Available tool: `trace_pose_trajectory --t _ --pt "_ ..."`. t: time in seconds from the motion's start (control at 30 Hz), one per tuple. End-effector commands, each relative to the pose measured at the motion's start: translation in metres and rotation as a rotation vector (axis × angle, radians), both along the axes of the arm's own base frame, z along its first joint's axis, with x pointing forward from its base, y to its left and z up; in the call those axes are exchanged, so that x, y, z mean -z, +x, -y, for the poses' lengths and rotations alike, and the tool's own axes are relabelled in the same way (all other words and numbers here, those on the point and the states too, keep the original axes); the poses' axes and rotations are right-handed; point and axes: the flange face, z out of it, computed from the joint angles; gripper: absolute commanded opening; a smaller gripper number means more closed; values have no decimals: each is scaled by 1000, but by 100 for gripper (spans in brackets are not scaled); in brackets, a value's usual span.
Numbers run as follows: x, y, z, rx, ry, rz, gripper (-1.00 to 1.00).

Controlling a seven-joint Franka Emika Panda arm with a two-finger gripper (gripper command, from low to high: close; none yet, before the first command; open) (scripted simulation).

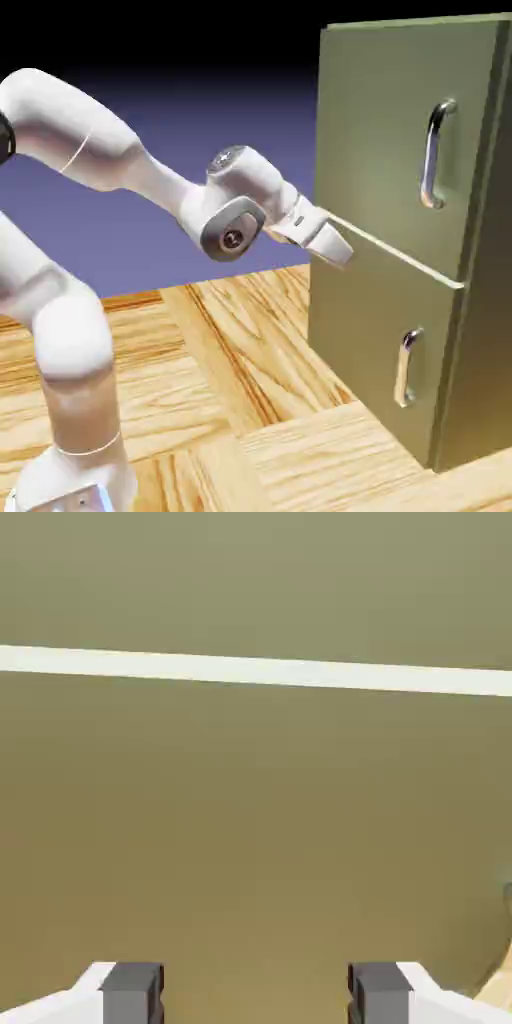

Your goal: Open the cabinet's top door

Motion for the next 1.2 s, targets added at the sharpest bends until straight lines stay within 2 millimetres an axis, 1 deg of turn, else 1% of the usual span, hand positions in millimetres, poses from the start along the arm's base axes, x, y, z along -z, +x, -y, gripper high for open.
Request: trace_pose_trajectory --t 0.0,0.3,0.6,0.9,1.17 --pt "-7 1 -2 -3 -2 16 0" --pt "-61 3 -16 -25 -9 158 0" --pt "-105 -3 -18 -39 -7 298 0" --pt "-135 -12 -7 -44 4 430 0" --pt "-149 -17 13 -44 18 535 0"
